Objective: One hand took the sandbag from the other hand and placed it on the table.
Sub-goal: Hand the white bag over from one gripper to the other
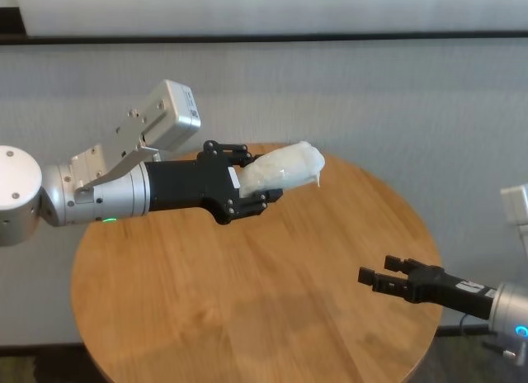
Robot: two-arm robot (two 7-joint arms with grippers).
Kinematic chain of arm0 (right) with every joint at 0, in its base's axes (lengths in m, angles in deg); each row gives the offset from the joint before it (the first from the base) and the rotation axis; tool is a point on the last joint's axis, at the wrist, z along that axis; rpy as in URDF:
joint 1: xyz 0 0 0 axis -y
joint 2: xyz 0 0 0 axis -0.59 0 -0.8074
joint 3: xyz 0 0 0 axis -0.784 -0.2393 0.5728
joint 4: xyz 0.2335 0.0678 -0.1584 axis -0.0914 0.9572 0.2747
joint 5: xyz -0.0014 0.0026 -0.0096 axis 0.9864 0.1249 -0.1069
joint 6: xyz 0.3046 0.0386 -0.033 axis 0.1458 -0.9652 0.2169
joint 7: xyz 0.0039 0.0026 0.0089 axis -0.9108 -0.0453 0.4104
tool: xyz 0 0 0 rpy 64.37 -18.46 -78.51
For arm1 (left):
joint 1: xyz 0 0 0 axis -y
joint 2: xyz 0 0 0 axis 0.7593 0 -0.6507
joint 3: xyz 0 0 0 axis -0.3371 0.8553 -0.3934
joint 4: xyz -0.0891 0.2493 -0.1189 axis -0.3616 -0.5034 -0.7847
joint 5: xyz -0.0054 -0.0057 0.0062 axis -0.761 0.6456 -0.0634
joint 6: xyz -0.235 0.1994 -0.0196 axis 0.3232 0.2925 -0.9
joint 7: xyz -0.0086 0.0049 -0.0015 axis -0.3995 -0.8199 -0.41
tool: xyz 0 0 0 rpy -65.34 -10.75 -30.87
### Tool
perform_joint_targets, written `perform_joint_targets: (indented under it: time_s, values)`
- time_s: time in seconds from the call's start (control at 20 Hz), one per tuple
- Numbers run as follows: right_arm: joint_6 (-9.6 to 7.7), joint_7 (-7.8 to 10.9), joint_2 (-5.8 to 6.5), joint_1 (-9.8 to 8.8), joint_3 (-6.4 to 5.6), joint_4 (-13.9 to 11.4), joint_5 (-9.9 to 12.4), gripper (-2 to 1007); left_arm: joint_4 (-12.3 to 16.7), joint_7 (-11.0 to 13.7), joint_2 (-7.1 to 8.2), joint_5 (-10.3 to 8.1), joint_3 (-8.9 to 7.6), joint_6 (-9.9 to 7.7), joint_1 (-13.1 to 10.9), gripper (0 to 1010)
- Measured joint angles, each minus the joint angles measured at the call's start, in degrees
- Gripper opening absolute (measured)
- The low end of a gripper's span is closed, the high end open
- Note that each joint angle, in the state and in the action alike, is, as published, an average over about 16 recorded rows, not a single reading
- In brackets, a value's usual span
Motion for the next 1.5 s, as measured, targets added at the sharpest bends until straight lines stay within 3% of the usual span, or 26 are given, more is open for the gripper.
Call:
perform_joint_targets:
  time_s: [0.4, 0.8, 1.5]
  values:
    - [-3.46, -1.34, -1.44, 4.39, 1.88, 2.6, 1.1, 1001, 0.0, 0.0, 0.00, 0.00, 0.00, 0.00, 0.0, 515]
    - [-5.35, -0.37, -2.52, 8.29, 3.63, 4.2, 2.2, 1001, 0.0, 0.0, 0.00, 0.00, 0.00, 0.00, 0.0, 515]
    - [-8.72, 1.42, -4.50, 11.45, 3.46, 5.6, 8.8, 1001, 0.0, 0.0, 0.00, 0.00, 0.00, 0.00, 0.0, 515]
